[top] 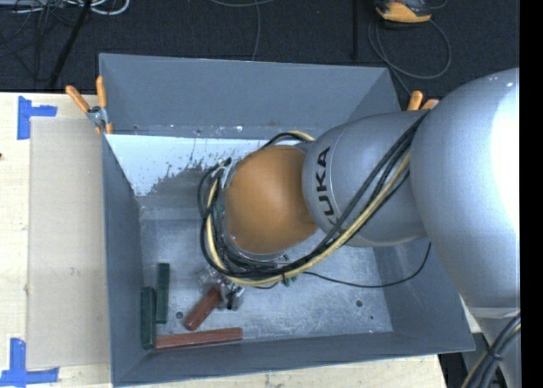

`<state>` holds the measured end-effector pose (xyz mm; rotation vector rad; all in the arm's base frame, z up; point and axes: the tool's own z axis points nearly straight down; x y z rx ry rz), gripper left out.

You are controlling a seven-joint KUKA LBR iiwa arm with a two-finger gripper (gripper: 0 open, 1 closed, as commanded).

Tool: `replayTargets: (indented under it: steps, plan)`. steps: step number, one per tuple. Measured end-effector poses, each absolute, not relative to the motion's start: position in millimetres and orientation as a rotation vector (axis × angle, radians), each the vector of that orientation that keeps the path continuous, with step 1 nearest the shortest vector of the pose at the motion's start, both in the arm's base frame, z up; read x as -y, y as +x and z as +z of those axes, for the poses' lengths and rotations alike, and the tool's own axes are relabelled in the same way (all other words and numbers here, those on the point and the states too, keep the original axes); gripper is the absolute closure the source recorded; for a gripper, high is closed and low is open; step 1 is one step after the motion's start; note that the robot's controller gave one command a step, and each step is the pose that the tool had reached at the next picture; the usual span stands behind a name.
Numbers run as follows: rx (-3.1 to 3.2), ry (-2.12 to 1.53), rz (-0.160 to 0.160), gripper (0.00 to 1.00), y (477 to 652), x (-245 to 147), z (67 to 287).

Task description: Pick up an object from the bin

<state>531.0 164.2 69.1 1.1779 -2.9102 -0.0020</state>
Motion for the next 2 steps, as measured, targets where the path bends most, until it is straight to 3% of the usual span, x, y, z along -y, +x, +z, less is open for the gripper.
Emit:
replayTargets:
  steps: [1,2]
  plan:
    - [2.911,1.176,-0.002,0.00,531.0,-164.4,69.1]
    - [2.912,1.174,-0.002,1.00,531.0,-164.5,69.2]
